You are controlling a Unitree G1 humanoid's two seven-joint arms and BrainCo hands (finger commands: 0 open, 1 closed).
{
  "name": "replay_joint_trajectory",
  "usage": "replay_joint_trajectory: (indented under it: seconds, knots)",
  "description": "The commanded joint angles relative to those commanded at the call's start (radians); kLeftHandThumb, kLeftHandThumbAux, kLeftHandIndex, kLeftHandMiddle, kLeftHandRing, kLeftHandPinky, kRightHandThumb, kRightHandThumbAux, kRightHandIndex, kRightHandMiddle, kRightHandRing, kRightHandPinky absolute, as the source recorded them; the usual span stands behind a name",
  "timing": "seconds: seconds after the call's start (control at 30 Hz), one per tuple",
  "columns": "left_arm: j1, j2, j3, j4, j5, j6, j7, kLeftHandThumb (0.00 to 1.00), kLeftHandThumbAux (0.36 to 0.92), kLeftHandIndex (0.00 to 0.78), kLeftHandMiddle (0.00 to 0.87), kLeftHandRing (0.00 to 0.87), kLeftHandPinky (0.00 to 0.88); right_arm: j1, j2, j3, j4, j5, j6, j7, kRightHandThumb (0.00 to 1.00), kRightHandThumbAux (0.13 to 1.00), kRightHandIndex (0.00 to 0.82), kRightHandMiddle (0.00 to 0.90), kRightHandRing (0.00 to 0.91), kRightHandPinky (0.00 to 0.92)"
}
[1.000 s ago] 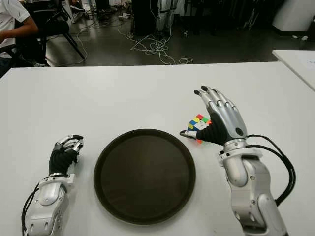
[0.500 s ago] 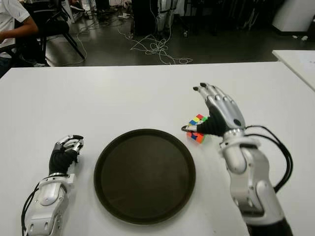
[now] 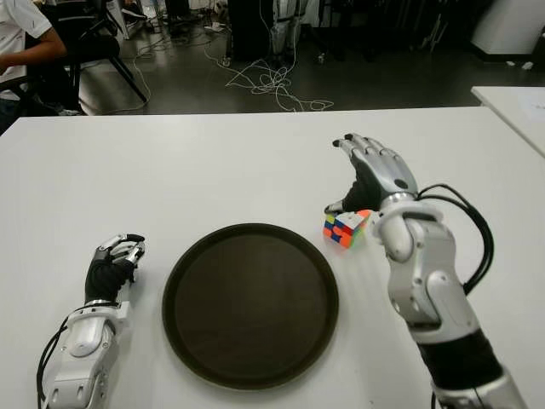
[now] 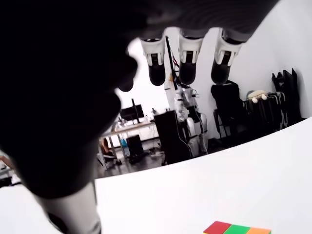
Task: Pick up the Rubik's Cube and put it in the plate
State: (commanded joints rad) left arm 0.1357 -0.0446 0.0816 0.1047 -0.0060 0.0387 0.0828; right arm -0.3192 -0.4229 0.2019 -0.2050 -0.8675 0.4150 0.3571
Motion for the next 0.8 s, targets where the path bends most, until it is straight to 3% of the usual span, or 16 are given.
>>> replay_joint_trajectory:
  seconds: [0.43,0.8]
  knots:
    - [0.004,-0.009,0.000,-0.014,0.002,0.015,0.014,0.710,0.705,0.444,0.802,0.812,0.803,-0.038,0.000,0.015,0.061,0.020,0.022,0.020,0.000,0.862,0.000,0.000,0.000,0.022]
    - [0.005,-0.014,0.000,-0.029,0.004,0.034,0.022,0.711,0.704,0.444,0.806,0.817,0.807,-0.058,-0.012,0.032,0.095,0.012,0.028,0.038,0.000,0.817,0.001,0.013,0.016,0.023]
